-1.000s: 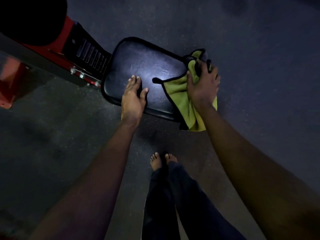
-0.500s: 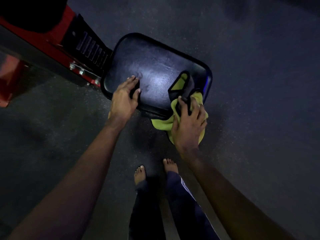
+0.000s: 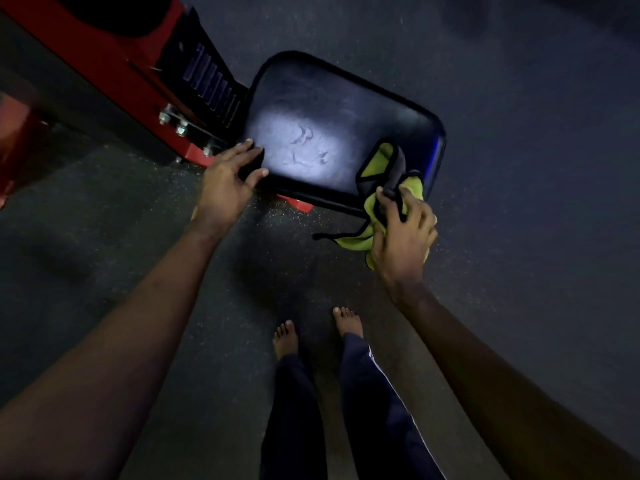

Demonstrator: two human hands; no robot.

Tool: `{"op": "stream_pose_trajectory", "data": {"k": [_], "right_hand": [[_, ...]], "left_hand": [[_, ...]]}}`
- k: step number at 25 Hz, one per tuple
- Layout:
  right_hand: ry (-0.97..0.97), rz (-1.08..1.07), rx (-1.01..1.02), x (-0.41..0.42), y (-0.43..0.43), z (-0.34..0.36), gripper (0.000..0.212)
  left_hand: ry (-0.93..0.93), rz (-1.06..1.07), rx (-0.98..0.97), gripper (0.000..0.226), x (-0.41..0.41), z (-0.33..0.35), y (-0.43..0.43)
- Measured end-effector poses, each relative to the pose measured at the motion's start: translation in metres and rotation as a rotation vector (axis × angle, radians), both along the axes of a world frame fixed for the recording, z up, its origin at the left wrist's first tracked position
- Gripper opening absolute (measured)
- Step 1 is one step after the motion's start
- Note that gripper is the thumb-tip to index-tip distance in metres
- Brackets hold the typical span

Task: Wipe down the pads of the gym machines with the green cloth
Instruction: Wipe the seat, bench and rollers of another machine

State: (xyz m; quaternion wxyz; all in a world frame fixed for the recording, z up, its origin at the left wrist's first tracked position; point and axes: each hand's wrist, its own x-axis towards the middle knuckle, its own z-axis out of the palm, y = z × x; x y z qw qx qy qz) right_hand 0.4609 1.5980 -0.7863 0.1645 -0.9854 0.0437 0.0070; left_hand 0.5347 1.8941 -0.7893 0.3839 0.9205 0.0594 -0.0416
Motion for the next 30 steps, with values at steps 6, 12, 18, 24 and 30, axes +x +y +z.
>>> {"op": "stream_pose_trajectory", "data": {"k": [6,12,18,24,30], "right_hand": [[0.033,0.261,-0.030,0.033,0.110,0.001,0.052],[0.066,0.261,-0.122,0.041,0.096,0.010,0.057],[0.031,-0.153,-0.157,0.049,0.048,0.024,0.045],[0.095,-0.031,-0.156,0.100,0.147,0.016,0.054],[0.082,0.365,-0.171,0.095,0.147,0.009,0.077]], "left_hand": [[-0.041,-0.037,-0.011,0.034,0.005,0.003,0.012],[0.045,-0.131,-0.083,0.047,0.007,0.005,0.025],[0.024,-0.032,-0.131,0.046,0.002,0.007,0.018],[0.100,0.036,-0.154,0.044,0.008,0.001,0.030],[0.156,0.171,-0.288,0.044,0.012,0.011,0.020]]}}
